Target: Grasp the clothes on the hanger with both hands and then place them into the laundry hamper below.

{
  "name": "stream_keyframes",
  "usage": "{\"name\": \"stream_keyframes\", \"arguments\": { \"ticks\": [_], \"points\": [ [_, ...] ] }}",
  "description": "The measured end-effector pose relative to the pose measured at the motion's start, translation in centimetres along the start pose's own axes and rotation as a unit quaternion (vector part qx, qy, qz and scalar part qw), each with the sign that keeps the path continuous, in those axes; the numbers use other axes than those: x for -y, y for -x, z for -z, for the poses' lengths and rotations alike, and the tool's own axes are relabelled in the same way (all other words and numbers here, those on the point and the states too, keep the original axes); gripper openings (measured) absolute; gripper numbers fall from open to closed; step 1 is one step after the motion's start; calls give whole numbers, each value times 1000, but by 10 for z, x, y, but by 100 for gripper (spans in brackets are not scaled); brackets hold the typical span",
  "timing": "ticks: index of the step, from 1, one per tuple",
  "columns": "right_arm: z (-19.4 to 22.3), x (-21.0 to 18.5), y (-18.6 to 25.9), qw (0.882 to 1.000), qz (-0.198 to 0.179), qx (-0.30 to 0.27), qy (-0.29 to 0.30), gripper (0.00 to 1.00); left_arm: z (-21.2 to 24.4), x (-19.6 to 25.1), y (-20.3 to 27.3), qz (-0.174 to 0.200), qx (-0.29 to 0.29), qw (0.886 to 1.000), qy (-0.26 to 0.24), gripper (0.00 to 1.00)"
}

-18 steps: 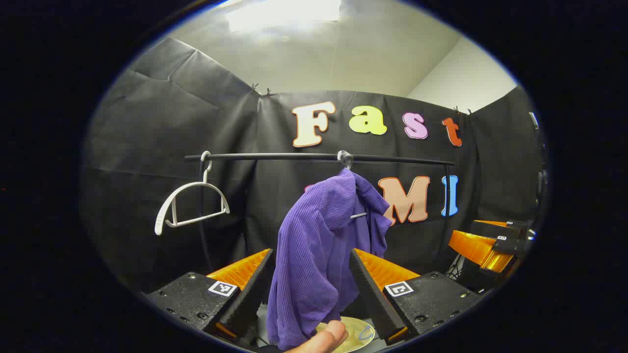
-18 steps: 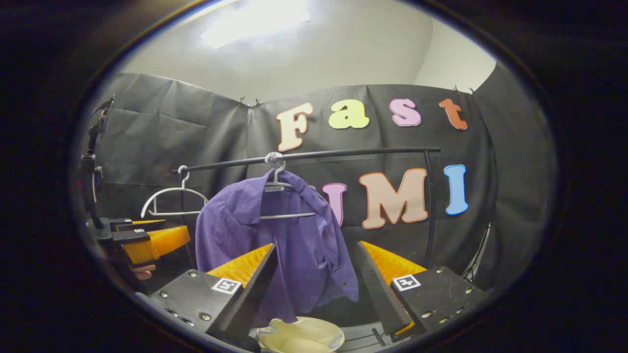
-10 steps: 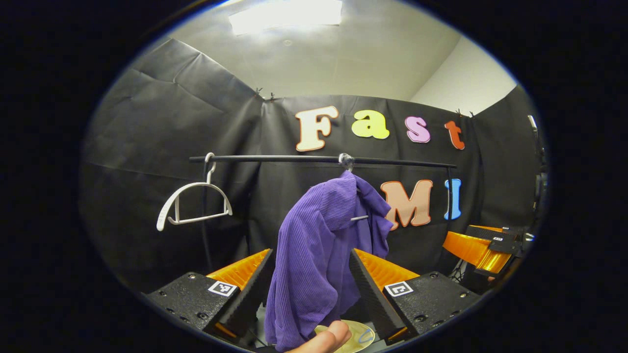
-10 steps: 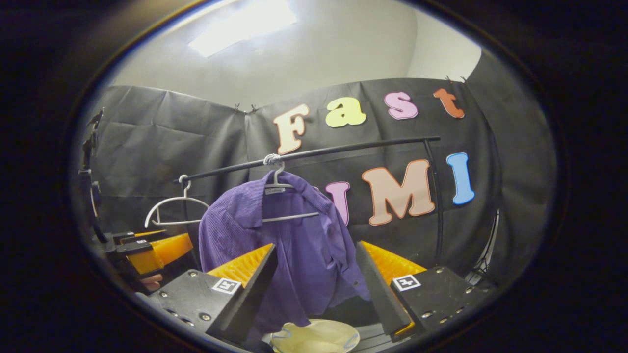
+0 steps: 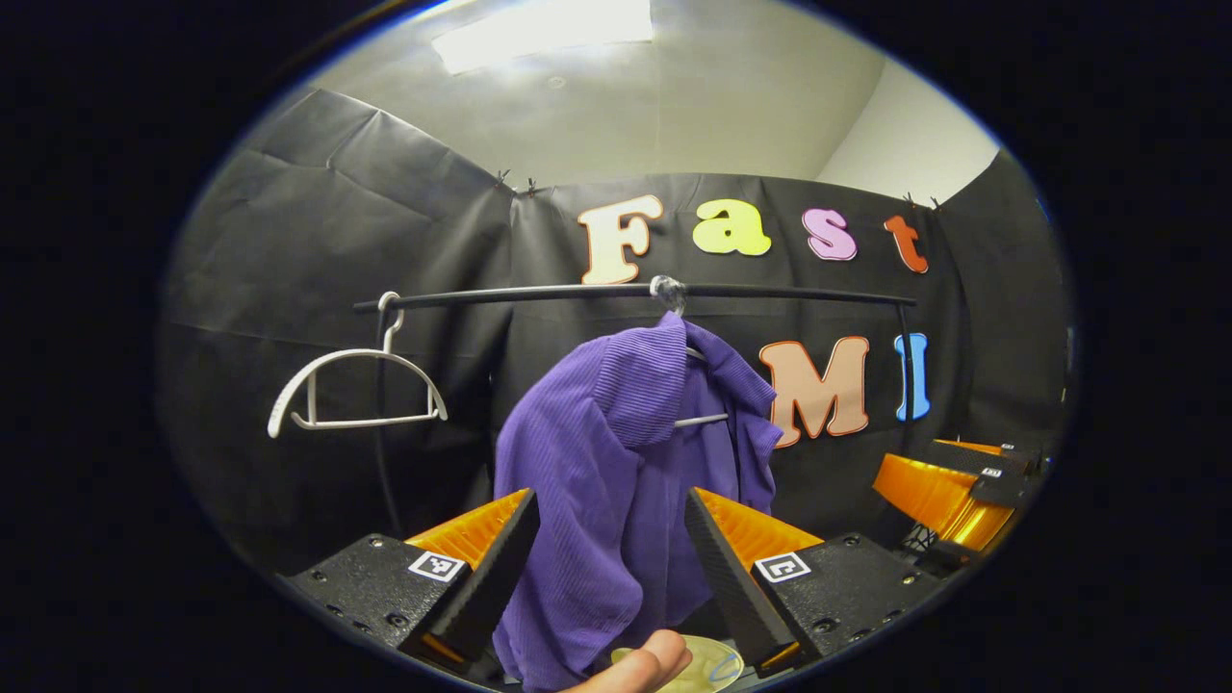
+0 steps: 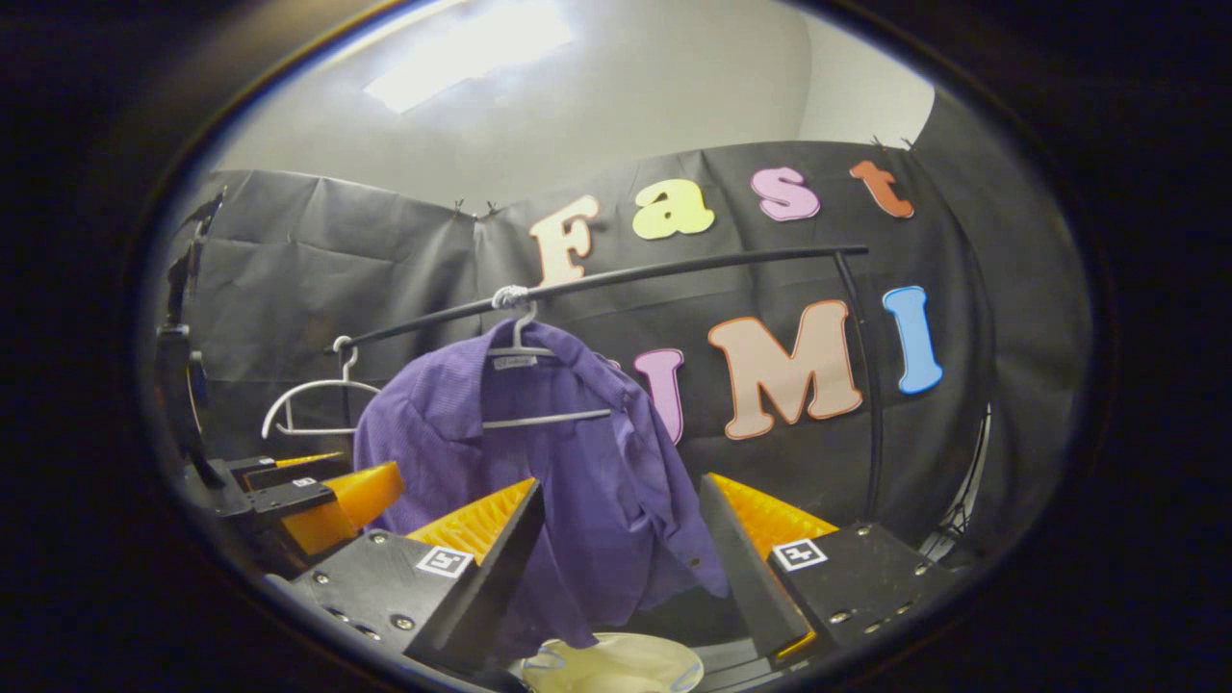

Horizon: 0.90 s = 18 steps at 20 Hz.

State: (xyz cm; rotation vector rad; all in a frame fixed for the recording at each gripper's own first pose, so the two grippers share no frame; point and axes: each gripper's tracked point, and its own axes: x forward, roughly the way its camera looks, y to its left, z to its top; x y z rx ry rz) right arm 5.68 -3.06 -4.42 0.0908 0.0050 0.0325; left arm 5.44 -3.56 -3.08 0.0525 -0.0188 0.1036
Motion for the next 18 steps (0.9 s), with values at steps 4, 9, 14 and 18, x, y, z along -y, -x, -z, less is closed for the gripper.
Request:
{"name": "stream_keyframes", "arguments": {
  "ticks": [4, 9, 14, 18],
  "points": [
    [22, 12, -33, 1000, -4, -18, 1, 100, 7, 6, -30, -34, 4, 999, -28, 94],
    [41, 14, -81, 999, -22, -26, 8, 97, 28, -2, -58, -78, -16, 996, -38, 94],
    [48, 0, -124, 998, -54, -14, 34, 100, 24, -8, -68, -106, -4, 994, -31, 95],
    [49, 3, -166, 998, -45, -5, 53, 97, 16, -20, -85, -146, 16, 988, -44, 94]
  ]
}}
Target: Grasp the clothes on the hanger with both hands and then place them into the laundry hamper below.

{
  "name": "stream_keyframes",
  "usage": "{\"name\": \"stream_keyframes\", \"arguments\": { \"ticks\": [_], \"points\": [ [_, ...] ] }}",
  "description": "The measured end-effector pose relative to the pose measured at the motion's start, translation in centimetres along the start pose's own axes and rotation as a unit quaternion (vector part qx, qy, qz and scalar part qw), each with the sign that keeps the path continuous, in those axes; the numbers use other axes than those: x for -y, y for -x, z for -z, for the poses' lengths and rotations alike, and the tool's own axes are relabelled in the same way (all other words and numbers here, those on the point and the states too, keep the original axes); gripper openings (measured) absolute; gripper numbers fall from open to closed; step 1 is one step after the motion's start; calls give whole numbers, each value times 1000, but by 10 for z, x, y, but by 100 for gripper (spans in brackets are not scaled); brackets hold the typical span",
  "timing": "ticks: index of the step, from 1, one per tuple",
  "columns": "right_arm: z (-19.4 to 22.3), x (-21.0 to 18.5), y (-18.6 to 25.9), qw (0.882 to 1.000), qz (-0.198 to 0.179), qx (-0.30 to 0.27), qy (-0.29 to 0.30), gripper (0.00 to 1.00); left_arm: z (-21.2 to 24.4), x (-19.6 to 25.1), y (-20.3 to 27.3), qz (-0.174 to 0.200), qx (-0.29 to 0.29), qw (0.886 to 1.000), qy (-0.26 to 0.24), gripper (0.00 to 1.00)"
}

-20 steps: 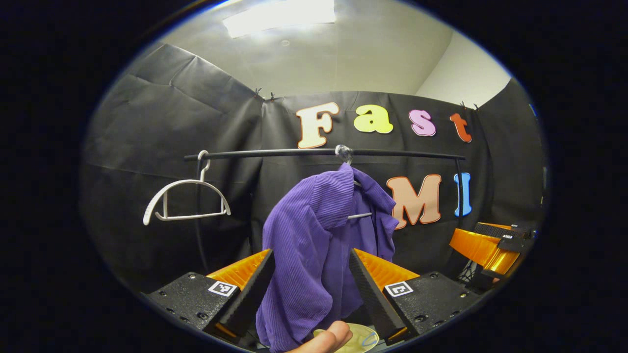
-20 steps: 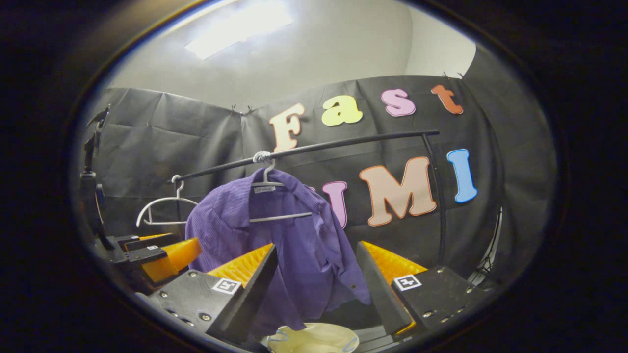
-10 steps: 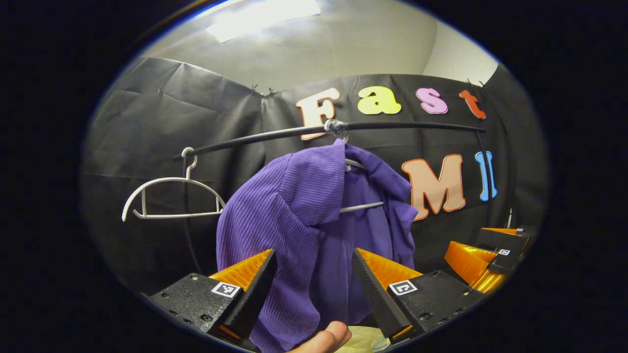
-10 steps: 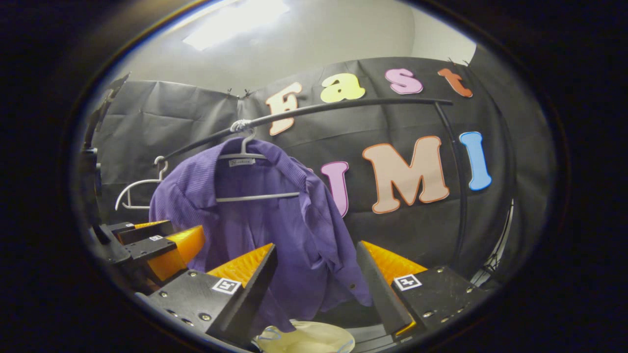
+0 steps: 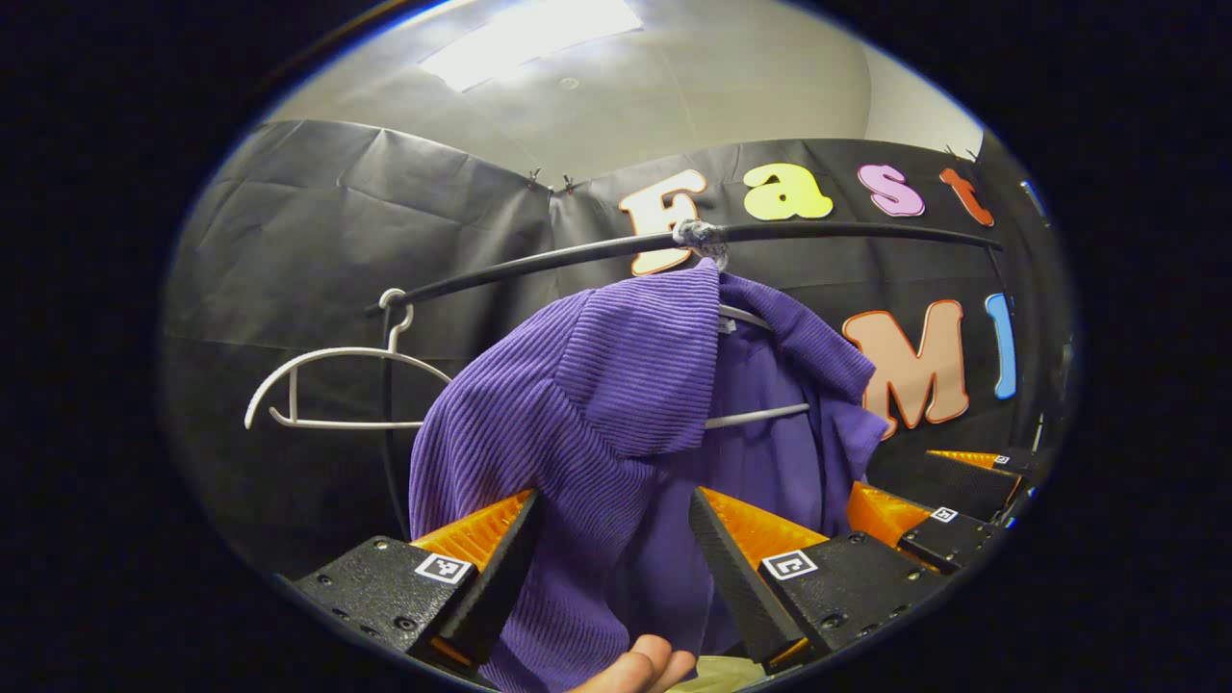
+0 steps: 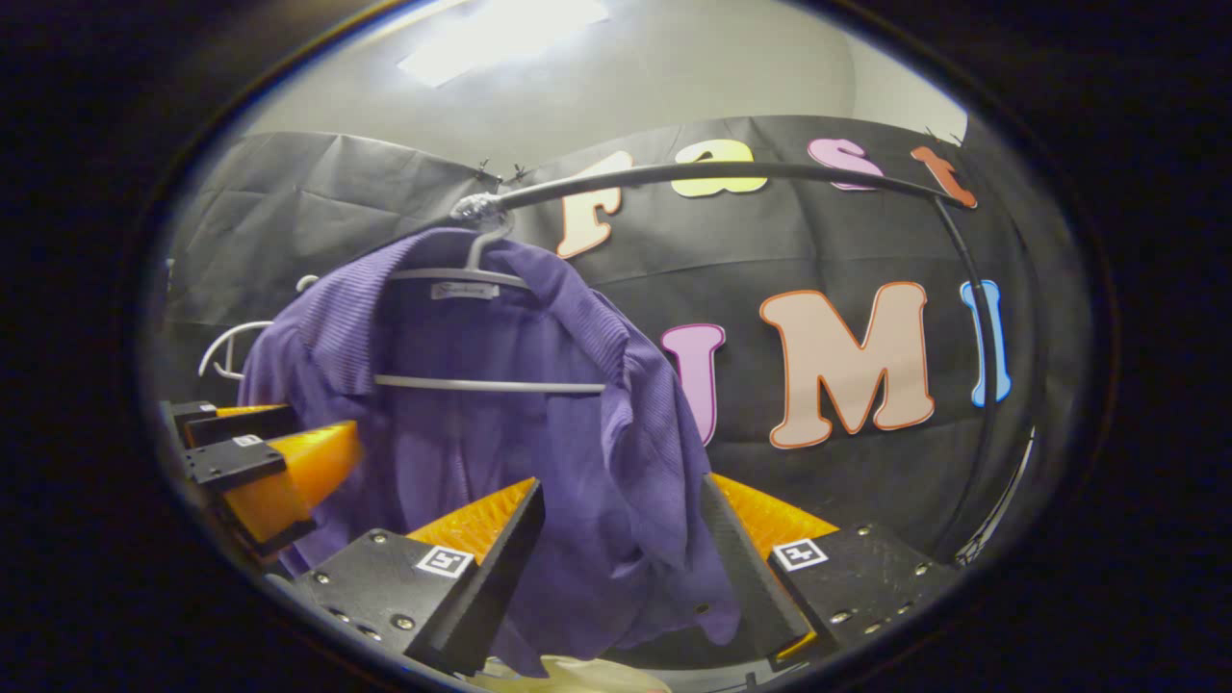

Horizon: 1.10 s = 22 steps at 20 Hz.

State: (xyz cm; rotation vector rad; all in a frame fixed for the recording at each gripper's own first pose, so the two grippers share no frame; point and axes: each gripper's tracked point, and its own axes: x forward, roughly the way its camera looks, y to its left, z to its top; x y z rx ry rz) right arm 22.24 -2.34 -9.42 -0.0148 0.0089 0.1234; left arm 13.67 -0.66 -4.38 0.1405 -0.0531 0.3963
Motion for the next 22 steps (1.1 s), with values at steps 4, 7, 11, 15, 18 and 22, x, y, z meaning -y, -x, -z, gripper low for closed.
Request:
{"name": "stream_keyframes", "arguments": {
  "ticks": [4, 7, 11, 15, 18, 22],
  "points": [
    [-1, -1, -28, 1000, -6, 11, -6, 94, 1, -15, -14, -44, 28, 999, -14, 84],
    [2, -2, -38, 1000, -15, 19, -12, 97, 8, -9, -29, -55, 23, 997, -46, 75],
    [14, -2, -42, 1000, -21, 16, -6, 97, 17, -13, -45, -53, 21, 998, -35, 64],
    [37, 3, -44, 1000, -15, -3, -5, 97, 43, -6, -52, -43, -3, 999, -24, 58],
    [44, 4, -45, 1000, -16, -12, -7, 93, 58, 4, -44, -32, -12, 999, -42, 55],
    [41, 3, -48, 1000, -20, -7, -1, 97, 51, -3, -56, -61, 5, 997, -49, 55]
  ]
}}
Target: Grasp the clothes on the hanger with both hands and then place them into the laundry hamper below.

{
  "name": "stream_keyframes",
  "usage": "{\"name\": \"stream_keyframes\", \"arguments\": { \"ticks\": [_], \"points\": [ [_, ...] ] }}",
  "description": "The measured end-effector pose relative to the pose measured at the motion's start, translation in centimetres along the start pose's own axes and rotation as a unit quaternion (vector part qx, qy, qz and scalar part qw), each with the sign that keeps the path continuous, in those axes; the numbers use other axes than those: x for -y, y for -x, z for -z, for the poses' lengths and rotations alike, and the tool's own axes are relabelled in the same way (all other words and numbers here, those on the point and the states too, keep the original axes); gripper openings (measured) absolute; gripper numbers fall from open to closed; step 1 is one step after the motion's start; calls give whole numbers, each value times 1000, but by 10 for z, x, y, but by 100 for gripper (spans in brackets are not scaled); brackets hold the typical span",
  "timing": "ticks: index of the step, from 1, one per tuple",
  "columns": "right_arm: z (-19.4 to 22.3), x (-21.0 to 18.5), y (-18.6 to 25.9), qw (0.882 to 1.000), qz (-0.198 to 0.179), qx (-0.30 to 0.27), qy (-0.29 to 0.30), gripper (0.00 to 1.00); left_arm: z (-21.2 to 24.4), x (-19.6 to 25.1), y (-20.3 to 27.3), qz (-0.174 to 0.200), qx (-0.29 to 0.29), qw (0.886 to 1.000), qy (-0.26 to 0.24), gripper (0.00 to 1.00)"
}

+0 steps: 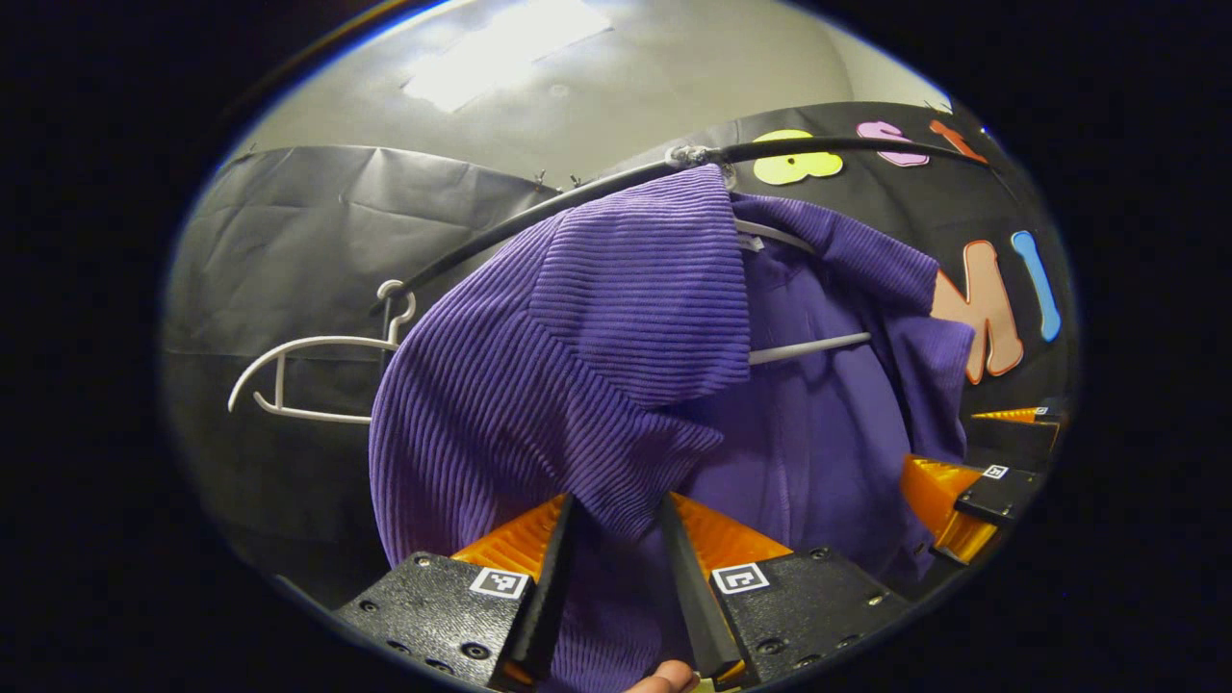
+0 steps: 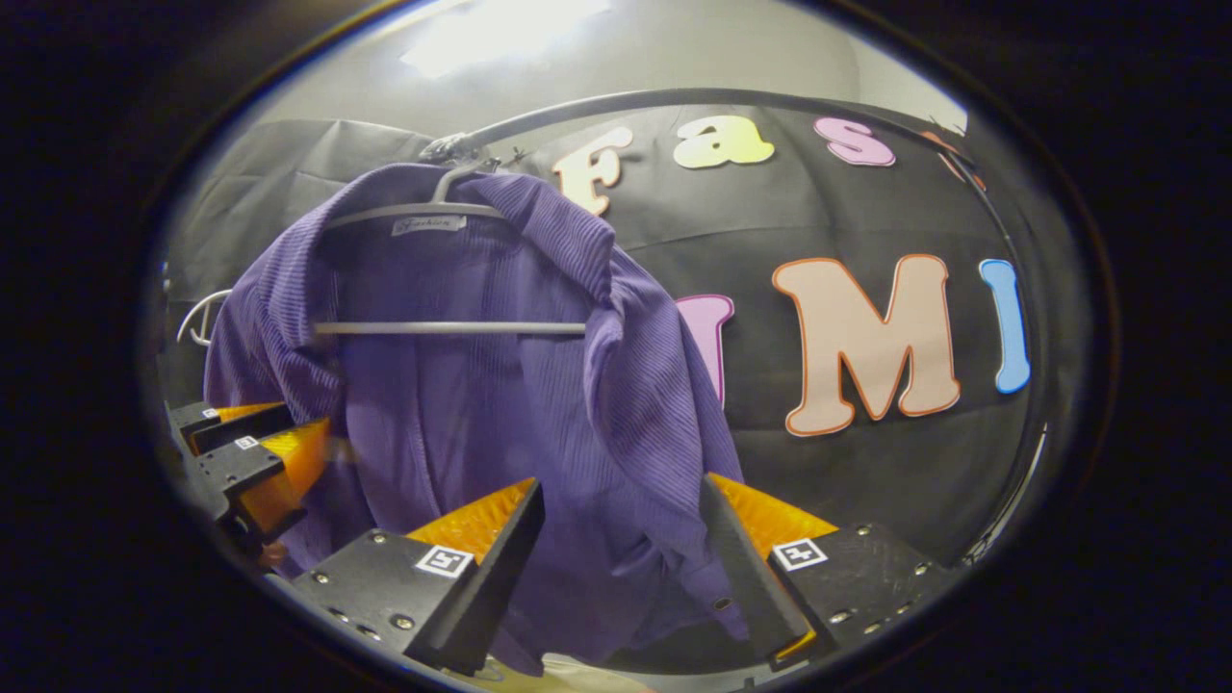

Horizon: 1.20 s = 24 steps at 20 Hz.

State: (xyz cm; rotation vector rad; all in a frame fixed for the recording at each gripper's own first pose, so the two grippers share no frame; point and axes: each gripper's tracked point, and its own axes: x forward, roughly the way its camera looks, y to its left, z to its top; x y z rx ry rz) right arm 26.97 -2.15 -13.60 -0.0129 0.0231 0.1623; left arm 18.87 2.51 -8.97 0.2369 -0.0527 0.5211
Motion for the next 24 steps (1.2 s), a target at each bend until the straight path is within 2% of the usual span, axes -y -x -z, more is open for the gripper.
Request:
{"name": "stream_keyframes", "arguments": {
  "ticks": [2, 4, 6, 7, 9, 11, 12, 15, 17, 20, 21, 22, 24],
  "points": [
    [-3, -4, 1, 1000, -1, 4, 1, 97, -2, -8, -11, -6, 0, 1000, 4, 58],
    [-4, -8, 2, 1000, -3, 6, 3, 97, -11, -1, -19, 32, 3, 999, 19, 44],
    [-3, -7, 0, 1000, -1, 9, 12, 100, -19, -5, -7, 58, 13, 998, 38, 17],
    [-2, -7, -3, 1000, 0, 8, 18, 100, -16, -7, -8, 63, 10, 997, 30, 8],
    [-4, -6, -6, 1000, 4, 11, 22, 100, -6, -8, -4, 81, -6, 997, -5, 4],
    [-9, -8, -6, 1000, 7, 20, 15, 93, 5, -2, 2, 111, -23, 993, -23, 4],
    [-11, -9, -7, 1000, 9, 25, 12, 97, 8, 0, 6, 124, -25, 991, -32, 4],
    [-21, 0, -13, 998, 32, 47, 15, 97, 16, -3, 0, 128, -27, 990, -50, 5],
    [-23, 9, -13, 997, 53, 52, 13, 97, 13, -6, -1, 122, -23, 991, -39, 0],
    [-26, 6, -19, 998, 41, 48, -14, 97, 3, -5, -6, 117, -13, 993, -22, 0],
    [-23, 7, -21, 998, 40, 44, -17, 93, 3, -3, -5, 127, -15, 992, -15, 0],
    [-22, 8, -23, 998, 41, 39, -18, 97, 2, 3, 3, 147, -19, 989, -3, 0],
    [-19, 8, -26, 999, 38, 31, -12, 97, -5, 16, 26, 189, -14, 982, 20, 0]
  ]
}}
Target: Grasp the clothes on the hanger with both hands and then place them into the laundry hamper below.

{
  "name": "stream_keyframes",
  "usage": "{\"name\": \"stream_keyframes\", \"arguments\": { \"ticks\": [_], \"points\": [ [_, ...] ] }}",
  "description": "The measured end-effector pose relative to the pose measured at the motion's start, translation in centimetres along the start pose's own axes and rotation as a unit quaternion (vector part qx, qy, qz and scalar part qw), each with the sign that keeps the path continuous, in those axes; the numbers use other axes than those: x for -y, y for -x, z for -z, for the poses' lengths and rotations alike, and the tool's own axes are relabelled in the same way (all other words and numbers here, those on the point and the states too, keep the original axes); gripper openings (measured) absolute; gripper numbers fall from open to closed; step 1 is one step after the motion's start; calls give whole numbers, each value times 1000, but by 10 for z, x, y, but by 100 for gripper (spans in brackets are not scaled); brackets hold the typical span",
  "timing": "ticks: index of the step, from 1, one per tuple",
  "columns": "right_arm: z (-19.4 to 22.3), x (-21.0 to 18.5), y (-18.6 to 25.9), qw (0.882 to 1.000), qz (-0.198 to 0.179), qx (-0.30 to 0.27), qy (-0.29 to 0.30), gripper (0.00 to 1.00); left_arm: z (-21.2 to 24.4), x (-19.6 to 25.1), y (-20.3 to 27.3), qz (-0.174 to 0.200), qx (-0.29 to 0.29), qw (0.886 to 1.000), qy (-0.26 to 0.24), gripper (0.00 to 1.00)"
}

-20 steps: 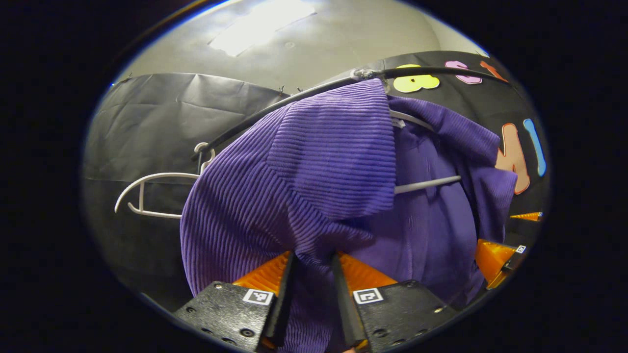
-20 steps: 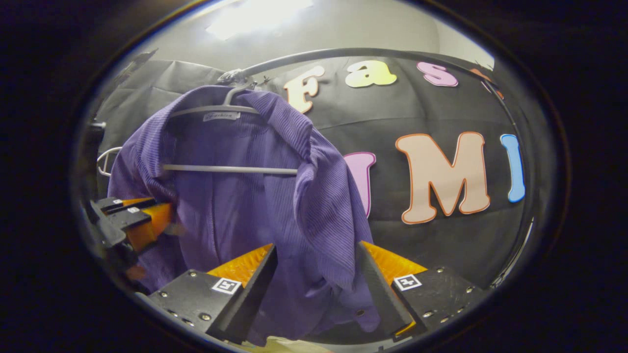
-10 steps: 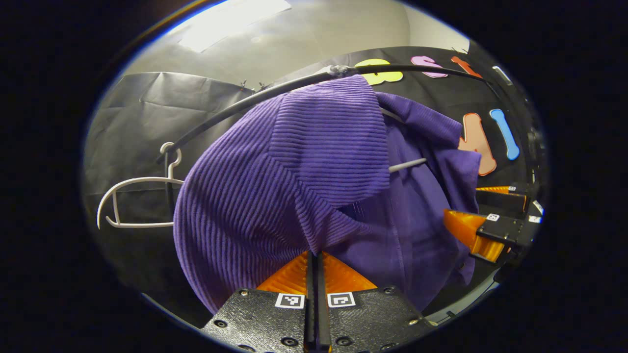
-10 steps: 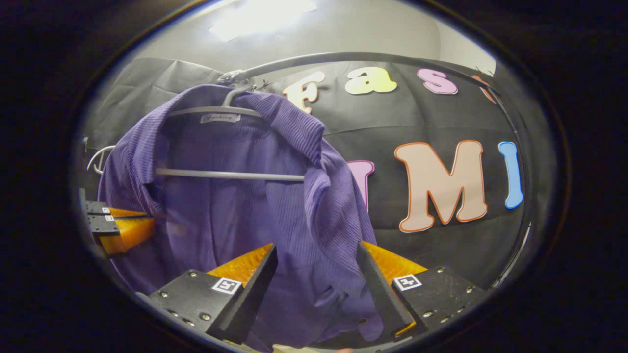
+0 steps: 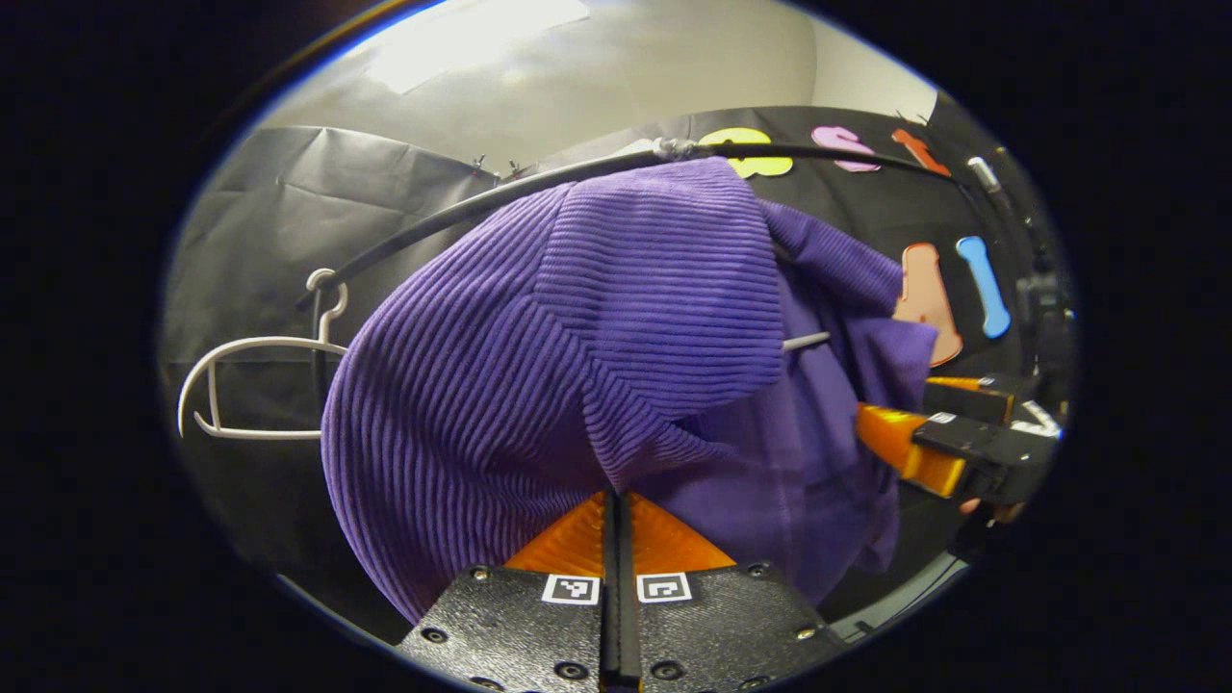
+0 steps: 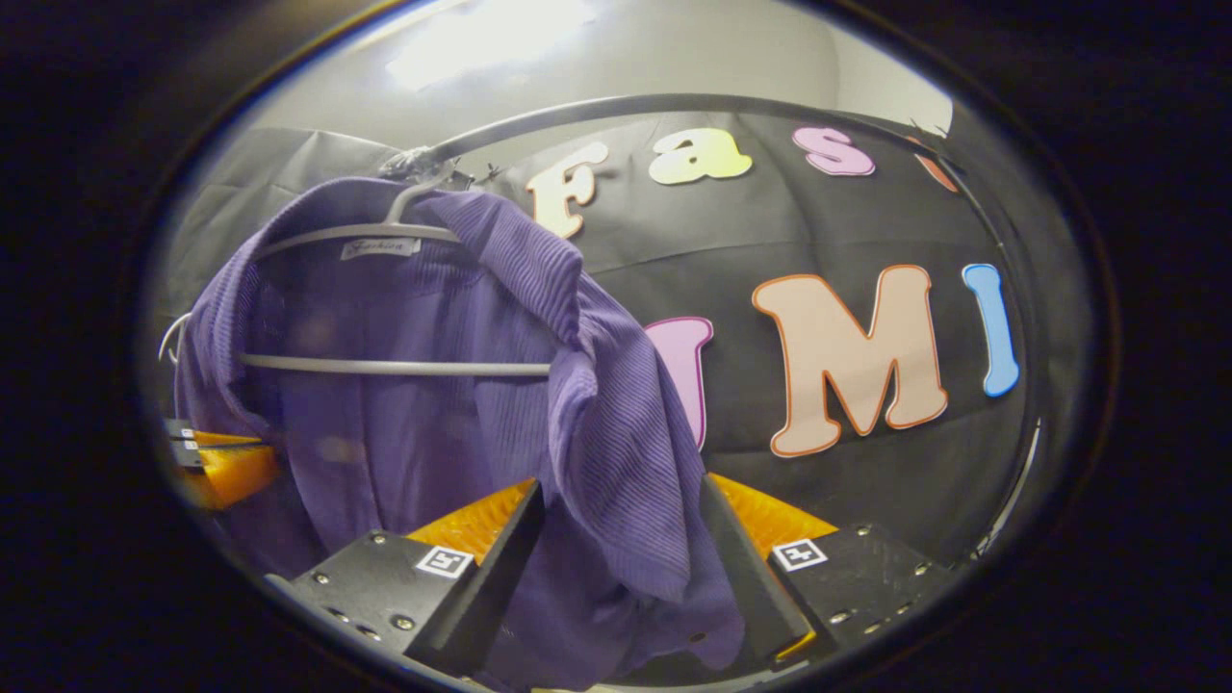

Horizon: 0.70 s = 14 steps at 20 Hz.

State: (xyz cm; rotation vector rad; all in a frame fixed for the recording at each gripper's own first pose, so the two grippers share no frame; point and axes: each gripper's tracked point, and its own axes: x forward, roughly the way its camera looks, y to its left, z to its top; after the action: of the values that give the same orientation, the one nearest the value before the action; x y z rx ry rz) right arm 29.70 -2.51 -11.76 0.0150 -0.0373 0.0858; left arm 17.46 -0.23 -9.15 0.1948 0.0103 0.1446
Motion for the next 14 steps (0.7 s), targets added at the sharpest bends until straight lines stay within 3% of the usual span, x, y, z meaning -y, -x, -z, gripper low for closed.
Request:
{"name": "stream_keyframes", "arguments": {
  "ticks": [1, 2, 4, 7, 10, 11, 13, 14],
  "points": [
    [2, -3, -3, 1000, -4, -3, 2, 96, -5, 12, 13, 22, 11, 1000, 7, 0],
    [3, -2, -5, 1000, -2, -4, 5, 86, -9, 21, 27, 42, 21, 999, 14, 0],
    [2, -1, -6, 1000, 3, -3, 7, 85, -19, 39, 59, 77, 45, 996, 19, 0],
    [5, 0, -8, 1000, 10, -9, 3, 54, -20, 28, 85, 49, 69, 996, -11, 0],
    [0, 8, -3, 999, 29, -7, -25, 12, -15, 36, 94, 48, 71, 996, -13, 0],
    [1, 2, -3, 999, 18, -10, -40, 6, -13, 36, 97, 51, 70, 996, -11, 0],
    [3, 11, -3, 999, 26, -14, -37, 6, -12, 30, 95, 30, 74, 997, -21, 0],
    [5, 10, -2, 999, 21, -19, -34, 6, -9, 23, 95, 12, 69, 997, -33, 7]
  ]
}}
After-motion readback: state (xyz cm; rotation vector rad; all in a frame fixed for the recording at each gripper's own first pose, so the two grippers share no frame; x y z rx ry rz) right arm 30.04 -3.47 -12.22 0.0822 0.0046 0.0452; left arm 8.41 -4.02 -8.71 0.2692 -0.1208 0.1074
